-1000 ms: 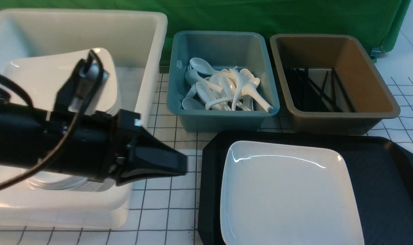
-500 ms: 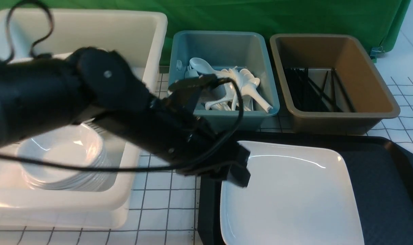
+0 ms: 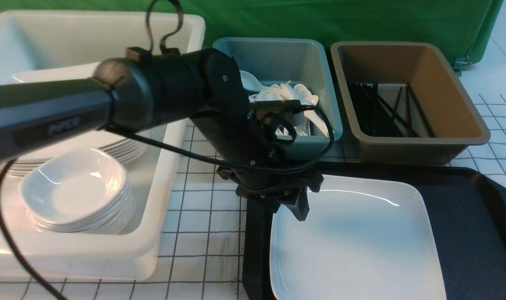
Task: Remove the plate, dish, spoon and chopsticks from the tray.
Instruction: Use the left arm to grab a plate from the dinner plate
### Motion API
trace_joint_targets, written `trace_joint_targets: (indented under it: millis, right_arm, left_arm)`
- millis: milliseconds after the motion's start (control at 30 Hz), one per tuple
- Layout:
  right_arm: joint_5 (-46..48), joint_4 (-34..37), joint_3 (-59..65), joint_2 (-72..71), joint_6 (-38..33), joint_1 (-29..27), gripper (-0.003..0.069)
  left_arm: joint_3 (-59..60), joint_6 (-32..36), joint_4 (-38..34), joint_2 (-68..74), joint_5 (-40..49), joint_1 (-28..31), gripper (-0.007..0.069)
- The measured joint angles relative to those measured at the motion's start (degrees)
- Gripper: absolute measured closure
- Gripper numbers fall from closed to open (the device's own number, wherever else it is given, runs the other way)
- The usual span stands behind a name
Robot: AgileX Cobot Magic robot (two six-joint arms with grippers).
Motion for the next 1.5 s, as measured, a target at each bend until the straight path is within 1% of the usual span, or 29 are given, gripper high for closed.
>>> trace_joint_targets:
  millis: [133, 167, 200, 333, 767, 867, 1067, 1300, 1433, 1500]
  right_arm:
    - [0.0, -0.1, 0.0, 0.0, 0.0, 0.0, 0.0588]
    - [0.0, -0.1, 0.0, 0.0, 0.0, 0.0, 0.0587]
    - [0.0, -0.1, 0.0, 0.0, 0.0, 0.0, 0.0585]
    - [0.0, -0.1, 0.0, 0.0, 0.0, 0.0, 0.0578]
    - [0.0, -0.1, 0.0, 0.0, 0.0, 0.0, 0.0564]
    - [0.0, -0.1, 0.0, 0.0, 0.0, 0.0, 0.0564]
    - [0.0, -0.1, 0.0, 0.0, 0.0, 0.0, 0.0564]
    - [0.0, -0.1, 0.0, 0.0, 0.0, 0.0, 0.0561]
    - [0.0, -0.1, 0.0, 0.0, 0.0, 0.0, 0.0558]
    - [0.0, -0.1, 0.0, 0.0, 0.0, 0.0, 0.0556]
  left_arm:
    - [-1.3, -1.3, 6.8, 3.6, -2.2, 0.0, 0.0250]
    - [-1.3, -1.4, 7.2, 3.8, -2.6, 0.0, 0.0250]
    - [-1.3, -3.3, 10.2, 4.6, -4.1, 0.0, 0.0250]
    - [-1.7, -6.3, 11.4, 5.3, -6.6, 0.0, 0.0250]
    - [-1.8, -6.8, 6.1, 8.4, -8.8, -0.3, 0.0250]
    - [-1.8, -6.5, 3.1, 9.2, -8.7, -0.3, 0.0250]
    - [-1.8, -3.6, -1.8, 9.9, -7.2, -0.3, 0.0250]
    - [-1.8, -0.7, -10.7, 10.2, -5.1, -0.1, 0.0250]
    - [-1.8, 3.2, -13.1, 10.2, -3.0, -0.1, 0.0250]
    - [-1.8, 7.4, -13.8, 10.2, 1.3, -0.1, 0.0250]
